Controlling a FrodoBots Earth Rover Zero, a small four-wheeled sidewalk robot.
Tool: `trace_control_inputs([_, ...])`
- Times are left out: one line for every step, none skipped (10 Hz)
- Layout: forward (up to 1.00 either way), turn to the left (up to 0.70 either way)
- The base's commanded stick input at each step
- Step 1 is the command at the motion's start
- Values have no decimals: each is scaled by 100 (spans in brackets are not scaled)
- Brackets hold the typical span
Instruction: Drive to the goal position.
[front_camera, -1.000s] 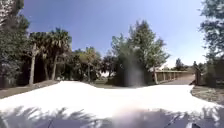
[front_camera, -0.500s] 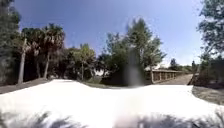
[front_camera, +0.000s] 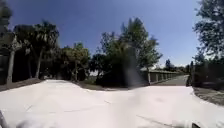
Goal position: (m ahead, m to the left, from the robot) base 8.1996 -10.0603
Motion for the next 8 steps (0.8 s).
trace_control_inputs([70, -14])
trace_control_inputs([70, -14])
trace_control_inputs([70, -14])
trace_control_inputs([70, -14])
trace_control_inputs([70, -14])
trace_control_inputs([70, -14])
trace_control_inputs([70, -14])
trace_control_inputs([70, -14])
